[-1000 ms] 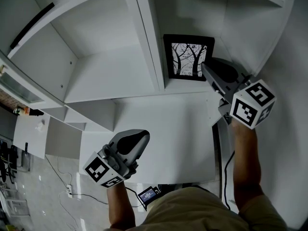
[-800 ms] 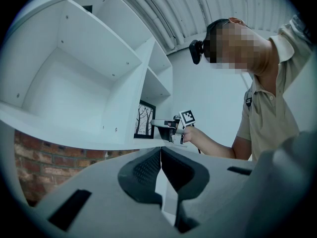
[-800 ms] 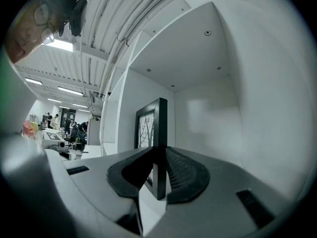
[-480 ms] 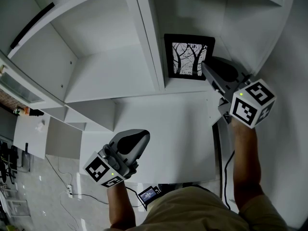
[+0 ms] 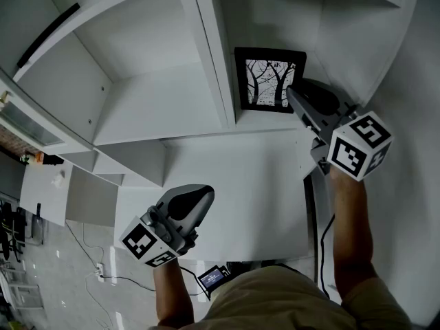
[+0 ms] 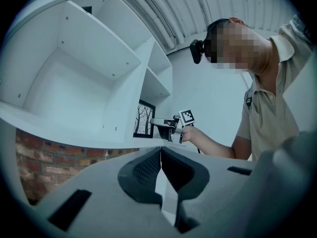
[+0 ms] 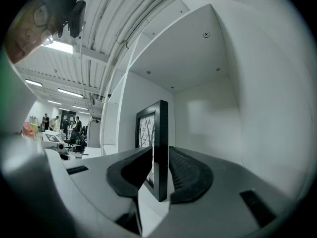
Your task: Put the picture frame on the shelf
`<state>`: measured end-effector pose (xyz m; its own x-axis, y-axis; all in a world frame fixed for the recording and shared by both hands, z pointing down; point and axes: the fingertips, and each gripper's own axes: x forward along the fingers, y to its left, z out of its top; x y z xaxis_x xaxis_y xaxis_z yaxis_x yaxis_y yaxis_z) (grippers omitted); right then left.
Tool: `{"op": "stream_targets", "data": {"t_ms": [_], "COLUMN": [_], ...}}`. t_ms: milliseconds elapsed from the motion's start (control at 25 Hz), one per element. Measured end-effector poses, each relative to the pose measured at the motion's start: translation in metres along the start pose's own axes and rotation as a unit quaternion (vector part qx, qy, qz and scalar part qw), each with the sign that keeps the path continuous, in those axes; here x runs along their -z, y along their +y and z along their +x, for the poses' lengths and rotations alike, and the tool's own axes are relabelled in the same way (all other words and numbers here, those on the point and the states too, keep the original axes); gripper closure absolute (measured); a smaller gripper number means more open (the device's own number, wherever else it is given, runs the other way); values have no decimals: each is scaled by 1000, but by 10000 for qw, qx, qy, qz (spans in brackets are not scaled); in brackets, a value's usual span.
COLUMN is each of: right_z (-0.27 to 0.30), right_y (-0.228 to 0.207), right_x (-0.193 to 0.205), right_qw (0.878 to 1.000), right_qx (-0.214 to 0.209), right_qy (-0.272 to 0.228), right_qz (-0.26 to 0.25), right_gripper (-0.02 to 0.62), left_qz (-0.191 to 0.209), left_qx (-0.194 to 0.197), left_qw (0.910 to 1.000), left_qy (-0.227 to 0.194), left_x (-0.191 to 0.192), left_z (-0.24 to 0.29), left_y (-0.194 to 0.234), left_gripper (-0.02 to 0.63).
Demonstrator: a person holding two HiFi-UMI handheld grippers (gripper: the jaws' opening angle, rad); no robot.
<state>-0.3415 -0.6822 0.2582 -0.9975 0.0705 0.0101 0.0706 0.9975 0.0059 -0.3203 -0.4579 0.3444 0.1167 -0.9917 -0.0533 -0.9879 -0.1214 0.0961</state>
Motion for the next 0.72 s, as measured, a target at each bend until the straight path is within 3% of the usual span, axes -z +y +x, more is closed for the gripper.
{"op": "stream_targets", "data": {"t_ms": [720], "right_z": [-6], "right_y": [-2], "right_x": [-4], "right_qw": [9999], "right_qx": [8], "right_qy": [-148], "right_qz": [41], "right_gripper": [488], "left_qz": [26], "left_qx": [-41], "left_qw": [10000], "left_qy": [15], "left_x": [1], "left_z": [2], "left_y": [-4], "left_gripper": [595]}}
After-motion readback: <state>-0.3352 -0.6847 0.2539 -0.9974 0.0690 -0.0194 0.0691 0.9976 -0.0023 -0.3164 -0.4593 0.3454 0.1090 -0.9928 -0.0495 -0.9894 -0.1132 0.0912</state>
